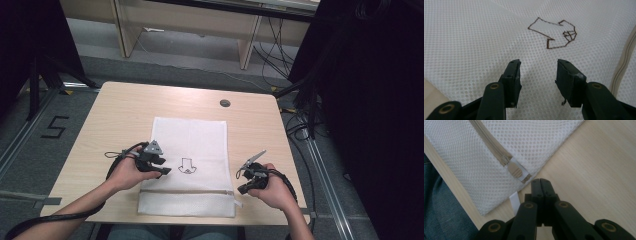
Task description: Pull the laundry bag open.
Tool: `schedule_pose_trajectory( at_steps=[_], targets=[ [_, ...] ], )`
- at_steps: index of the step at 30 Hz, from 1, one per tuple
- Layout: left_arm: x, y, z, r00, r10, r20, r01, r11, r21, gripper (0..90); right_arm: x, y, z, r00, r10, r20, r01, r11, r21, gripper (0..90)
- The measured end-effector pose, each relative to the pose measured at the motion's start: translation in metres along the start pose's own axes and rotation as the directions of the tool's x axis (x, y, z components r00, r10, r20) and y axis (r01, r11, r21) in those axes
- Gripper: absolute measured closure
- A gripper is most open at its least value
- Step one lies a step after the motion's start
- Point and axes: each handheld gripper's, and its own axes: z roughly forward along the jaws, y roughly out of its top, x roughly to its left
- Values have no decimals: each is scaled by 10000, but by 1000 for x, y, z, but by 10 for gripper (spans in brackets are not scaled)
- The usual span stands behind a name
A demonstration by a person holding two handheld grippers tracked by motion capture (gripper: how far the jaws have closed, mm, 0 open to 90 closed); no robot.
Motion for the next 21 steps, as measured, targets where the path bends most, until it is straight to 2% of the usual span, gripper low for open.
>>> schedule_pose_trajectory(
  at_steps=[1, 2, 3, 4, 7, 8, 9, 10, 11, 12, 13, 14, 21],
  targets=[
    [0, 0, 1, 9998, 173, 41, -174, 9998, 108, 541, 2, 0, 0, 9997, 237, -75, -236, 9996, 136, 900],
    [-1, -1, 1, 9999, 67, 87, -68, 9999, 121, 542, 2, 1, 1, 9999, 85, -60, -84, 9999, 125, 900],
    [-1, 1, 1, 9997, 211, 140, -212, 9997, 85, 542, 3, 1, 2, 9997, 222, -104, -220, 9996, 179, 900],
    [-2, 1, 2, 9998, 123, 151, -124, 9999, 49, 541, 7, 1, 5, 9983, 547, -195, -538, 9975, 450, 900],
    [-1, 2, 5, 9994, 305, 150, -308, 9994, 167, 541, 7, 3, 9, 9977, 654, -165, -643, 9961, 600, 900],
    [-1, 1, 5, 9992, 384, 145, -388, 9989, 269, 541, 7, 3, 10, 9983, 545, -203, -532, 9967, 611, 900],
    [-1, 1, 6, 9991, 393, 131, -397, 9988, 280, 541, 6, 4, 11, 9989, 403, -218, -391, 9977, 549, 900],
    [-1, 1, 7, 9995, 289, 160, -294, 9991, 320, 541, 9, 5, 10, 9975, 608, -363, -588, 9969, 530, 900],
    [1, 2, 6, 9976, 665, 200, -676, 9956, 651, 541, 9, 6, 10, 9980, 498, -400, -480, 9978, 450, 900],
    [0, 2, 7, 9982, 568, 207, -578, 9969, 542, 541, 10, 6, 10, 9980, 486, -399, -469, 9980, 435, 900],
    [1, 2, 7, 9968, 771, 206, -784, 9942, 735, 541, 11, 6, 10, 9977, 543, -417, -525, 9977, 430, 900],
    [1, 1, 8, 9971, 742, 187, -755, 9941, 773, 543, 11, 7, 10, 9968, 584, -545, -562, 9976, 408, 900],
    [-1, 0, 12, 9968, 789, 100, -795, 9923, 954, 544, 10, 7, 6, 9968, 461, -656, -456, 9989, 89, 900]
  ],
)
